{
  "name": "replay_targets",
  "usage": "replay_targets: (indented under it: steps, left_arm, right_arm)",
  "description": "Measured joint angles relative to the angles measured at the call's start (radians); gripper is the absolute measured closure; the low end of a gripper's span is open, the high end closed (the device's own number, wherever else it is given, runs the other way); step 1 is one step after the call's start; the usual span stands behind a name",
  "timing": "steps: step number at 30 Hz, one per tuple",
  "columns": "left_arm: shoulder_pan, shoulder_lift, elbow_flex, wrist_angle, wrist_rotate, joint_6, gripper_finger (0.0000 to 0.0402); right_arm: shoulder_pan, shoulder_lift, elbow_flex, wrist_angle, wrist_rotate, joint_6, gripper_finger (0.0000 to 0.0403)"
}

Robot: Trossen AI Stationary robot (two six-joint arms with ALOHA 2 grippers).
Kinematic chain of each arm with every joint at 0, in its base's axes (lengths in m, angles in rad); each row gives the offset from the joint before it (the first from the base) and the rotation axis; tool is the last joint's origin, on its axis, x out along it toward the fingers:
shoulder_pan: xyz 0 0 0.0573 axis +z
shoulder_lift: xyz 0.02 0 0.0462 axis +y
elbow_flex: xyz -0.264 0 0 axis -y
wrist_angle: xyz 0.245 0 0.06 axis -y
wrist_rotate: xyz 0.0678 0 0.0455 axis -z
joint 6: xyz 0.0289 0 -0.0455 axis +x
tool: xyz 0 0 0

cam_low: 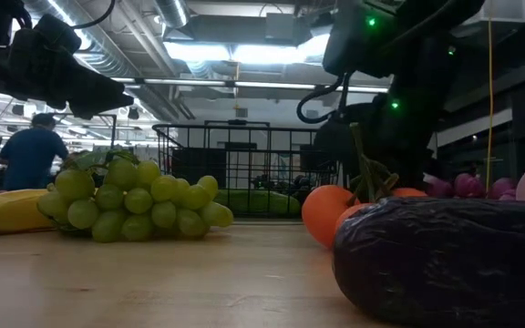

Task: Build produce basket
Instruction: Put the red chili pepper into the wire basket

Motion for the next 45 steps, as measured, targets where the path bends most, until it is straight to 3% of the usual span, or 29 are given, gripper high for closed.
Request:
replay_targets:
  steps: [8, 12, 19, 27, 30, 37, 45]
  left_arm:
    - [0.0, 0.0, 0.0, 0.0, 0.0, 0.0, 0.0172]
    - [0.0, 0.0, 0.0, -0.001, 0.0, 0.0, 0.0172]
    - [0.0, 0.0, 0.0, -0.001, 0.0, 0.0, 0.0172]
    - [0.0, 0.0, 0.0, -0.002, 0.0, 0.0, 0.0172]
    - [0.0, 0.0, 0.0, -0.002, 0.0, 0.0, 0.0172]
    - [0.0, 0.0, 0.0, -0.002, 0.0, 0.0, 0.0172]
    - [0.0, 0.0, 0.0, -0.002, 0.0, 0.0, 0.0172]
  right_arm:
    - [0.049, -0.035, 0.051, -0.071, -0.135, -0.046, 0.0366]
    - [0.084, -0.039, 0.141, -0.141, -0.122, -0.086, 0.0367]
    - [0.132, -0.04, 0.385, -0.3, 0.143, -0.29, 0.036]
    - [0.142, -0.041, 0.611, -0.308, 0.516, -0.681, 0.036]
    - [0.124, -0.041, 0.678, -0.344, 0.577, -0.826, 0.036]
    - [-0.012, -0.043, 0.884, -0.446, 0.541, -0.897, 0.0359]
    - [-0.25, -0.043, 1.046, -0.533, 0.186, -0.904, 0.0358]
